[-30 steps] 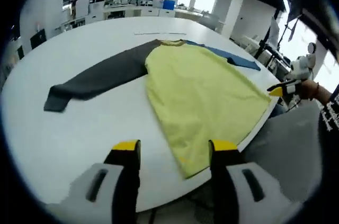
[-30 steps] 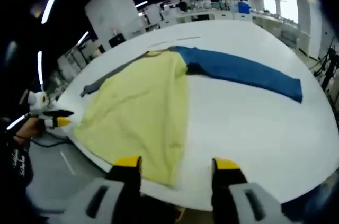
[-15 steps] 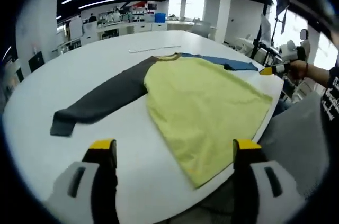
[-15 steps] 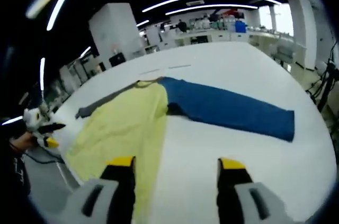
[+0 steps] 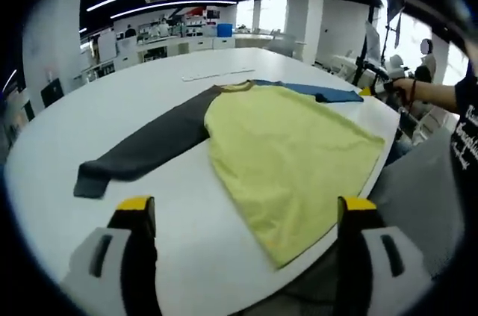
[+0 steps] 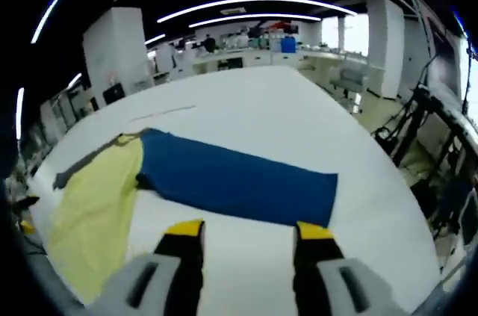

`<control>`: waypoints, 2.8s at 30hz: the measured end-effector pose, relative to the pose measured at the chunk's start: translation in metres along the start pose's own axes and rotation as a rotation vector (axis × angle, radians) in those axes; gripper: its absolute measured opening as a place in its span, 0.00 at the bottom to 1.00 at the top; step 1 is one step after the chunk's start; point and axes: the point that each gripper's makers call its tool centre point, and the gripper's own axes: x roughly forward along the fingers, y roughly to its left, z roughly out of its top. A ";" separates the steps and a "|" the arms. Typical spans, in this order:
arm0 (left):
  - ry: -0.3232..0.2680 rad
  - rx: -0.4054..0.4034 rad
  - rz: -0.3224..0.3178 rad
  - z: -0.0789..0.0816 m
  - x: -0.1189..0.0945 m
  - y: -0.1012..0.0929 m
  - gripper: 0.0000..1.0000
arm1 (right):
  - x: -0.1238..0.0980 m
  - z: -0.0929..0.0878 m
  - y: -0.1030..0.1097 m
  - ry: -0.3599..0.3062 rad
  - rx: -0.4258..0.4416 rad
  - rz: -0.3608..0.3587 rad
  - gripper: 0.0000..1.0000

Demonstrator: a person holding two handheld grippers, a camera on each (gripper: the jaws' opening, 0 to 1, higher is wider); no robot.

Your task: Fold the garment on the visible template until the final outline fits inside the template.

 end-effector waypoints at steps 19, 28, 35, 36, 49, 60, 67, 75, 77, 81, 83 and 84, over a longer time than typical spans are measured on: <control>-0.033 -0.017 0.025 0.007 -0.007 0.009 0.90 | 0.025 -0.020 -0.061 0.100 0.102 -0.209 0.19; -0.014 0.003 0.026 0.005 -0.007 0.009 0.87 | 0.028 -0.019 -0.064 0.071 0.150 -0.231 0.15; 0.002 0.011 0.029 0.004 -0.006 0.009 0.85 | 0.031 -0.015 -0.064 0.056 0.208 -0.237 0.05; 0.004 0.012 0.030 0.004 -0.007 0.009 0.85 | 0.032 -0.015 -0.064 0.054 0.220 -0.235 0.03; -0.001 0.010 0.025 0.006 -0.003 0.007 0.91 | 0.043 -0.002 -0.071 0.117 0.047 -0.170 0.00; -0.001 0.014 0.036 0.007 -0.003 0.012 0.97 | 0.045 0.003 -0.075 0.115 0.104 -0.162 0.00; -0.006 0.016 0.037 0.007 -0.005 0.013 0.99 | 0.041 0.019 -0.075 0.073 0.129 -0.141 0.00; -0.022 -0.009 0.037 0.008 -0.009 0.015 0.99 | 0.041 0.032 -0.063 0.042 0.120 -0.110 0.00; -0.022 -0.010 0.037 0.008 -0.010 0.015 0.99 | 0.042 0.039 -0.060 0.034 0.115 -0.099 0.00; -0.019 -0.038 0.023 0.012 -0.011 0.013 0.99 | 0.039 0.050 -0.049 0.032 0.101 -0.088 0.00; -0.017 -0.035 0.022 0.013 -0.013 0.012 0.99 | 0.040 0.056 -0.045 0.021 0.096 -0.074 0.00; -0.018 -0.033 0.021 0.014 -0.013 0.012 0.99 | 0.042 0.059 -0.043 0.019 0.096 -0.067 0.00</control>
